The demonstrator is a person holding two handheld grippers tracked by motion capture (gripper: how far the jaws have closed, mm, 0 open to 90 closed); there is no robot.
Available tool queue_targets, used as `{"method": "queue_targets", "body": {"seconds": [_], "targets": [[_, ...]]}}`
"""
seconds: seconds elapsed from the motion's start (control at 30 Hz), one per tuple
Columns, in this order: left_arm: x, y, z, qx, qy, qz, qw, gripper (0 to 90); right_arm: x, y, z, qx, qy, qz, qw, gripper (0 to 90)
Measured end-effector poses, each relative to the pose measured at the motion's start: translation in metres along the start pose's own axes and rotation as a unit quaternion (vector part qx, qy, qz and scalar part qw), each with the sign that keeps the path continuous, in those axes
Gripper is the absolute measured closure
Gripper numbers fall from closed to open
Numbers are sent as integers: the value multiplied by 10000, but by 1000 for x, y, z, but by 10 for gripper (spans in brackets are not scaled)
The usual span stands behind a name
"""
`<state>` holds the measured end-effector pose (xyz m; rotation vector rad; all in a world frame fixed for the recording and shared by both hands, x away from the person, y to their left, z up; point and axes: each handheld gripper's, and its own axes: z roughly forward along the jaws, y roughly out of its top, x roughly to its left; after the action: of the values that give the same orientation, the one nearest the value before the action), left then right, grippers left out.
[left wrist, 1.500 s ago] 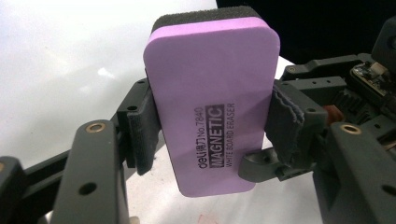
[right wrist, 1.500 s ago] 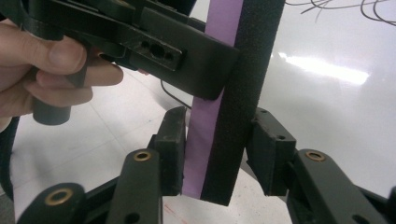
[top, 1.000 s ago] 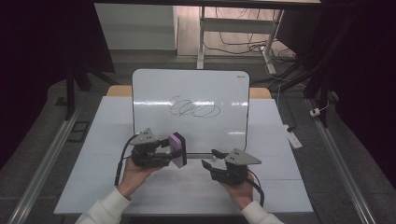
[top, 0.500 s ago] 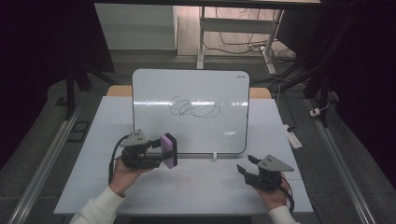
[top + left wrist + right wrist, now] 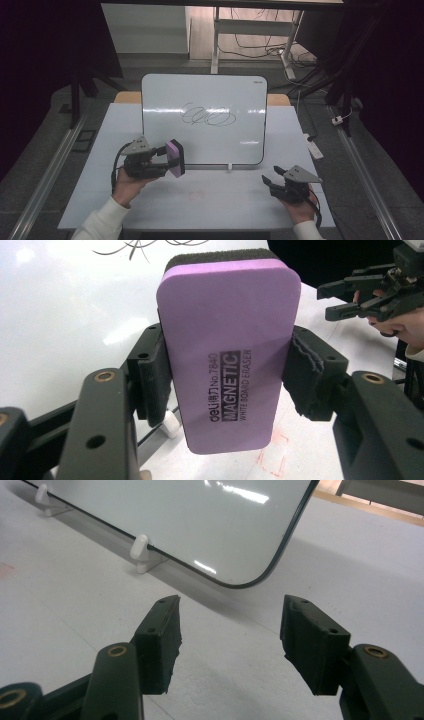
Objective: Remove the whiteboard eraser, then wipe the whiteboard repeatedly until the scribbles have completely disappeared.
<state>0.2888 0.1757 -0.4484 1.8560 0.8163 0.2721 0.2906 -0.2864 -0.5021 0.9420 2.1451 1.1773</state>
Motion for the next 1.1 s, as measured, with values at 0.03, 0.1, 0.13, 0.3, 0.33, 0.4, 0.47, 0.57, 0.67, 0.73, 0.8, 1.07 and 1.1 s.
{"method": "queue_targets", "body": {"seconds": [0.03,0.1,0.13,0.3,0.33,0.4,0.47,0.57,0.67,0.73,0.8,1.07,1.1], "targets": [[0,0,-1,-5,10,5,10000,410,0,0,0,11,6,-18,10000,403],[1,0,-2,-11,31,4,10000,410,1,0,2,40,8,-52,10000,400],[1,0,-2,-13,42,10,10000,410,1,0,2,49,15,-62,10000,399],[4,0,-6,-47,144,13,9999,410,3,0,4,93,27,-164,9998,398],[5,0,-7,-51,163,7,9999,411,3,0,4,97,23,-176,9998,396],[7,0,-8,-60,208,-8,9998,410,4,-1,5,113,13,-201,9997,394],[7,2,-9,-59,271,19,9996,410,4,0,5,107,7,-211,9997,394],[7,5,-10,-71,358,58,9993,410,4,0,5,108,13,-197,9997,394],[7,9,-10,-81,475,111,9988,411,4,-1,5,113,3,-190,9998,394],[9,13,-9,-91,547,136,9984,411,4,-1,5,100,-25,-198,9998,393],[11,17,-7,-96,619,138,9979,410,4,-1,5,96,-32,-200,9997,393],[25,41,4,-93,917,249,9954,411,3,-1,6,110,-33,-177,9998,392],[27,44,5,-93,950,248,9951,411,3,-2,6,106,-38,-184,9998,393]]}}
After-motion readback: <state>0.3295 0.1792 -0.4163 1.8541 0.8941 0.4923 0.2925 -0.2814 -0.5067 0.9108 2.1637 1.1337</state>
